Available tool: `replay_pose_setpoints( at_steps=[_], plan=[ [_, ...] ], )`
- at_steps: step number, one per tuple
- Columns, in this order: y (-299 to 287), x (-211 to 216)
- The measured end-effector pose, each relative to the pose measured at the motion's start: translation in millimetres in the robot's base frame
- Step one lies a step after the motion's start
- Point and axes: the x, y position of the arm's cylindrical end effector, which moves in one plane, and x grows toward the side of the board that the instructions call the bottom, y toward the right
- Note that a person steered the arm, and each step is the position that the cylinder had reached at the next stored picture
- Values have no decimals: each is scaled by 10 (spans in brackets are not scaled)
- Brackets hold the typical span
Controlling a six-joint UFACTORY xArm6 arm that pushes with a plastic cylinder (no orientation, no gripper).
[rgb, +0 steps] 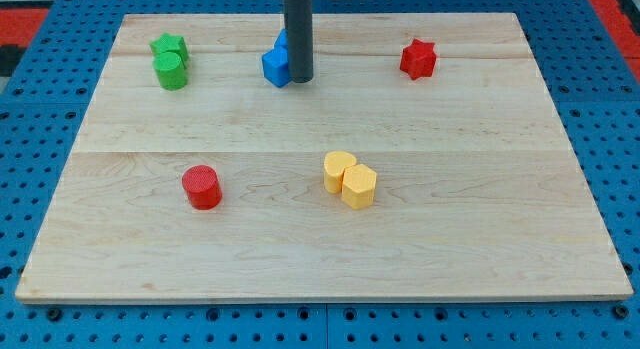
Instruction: Push the red circle slightly right
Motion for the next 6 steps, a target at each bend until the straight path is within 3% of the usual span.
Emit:
replay_pose_setpoints(
  at_steps=[1, 4, 6],
  plan=[
    [-7, 254],
    [-1660, 1181],
    [-1557, 2094]
  ],
)
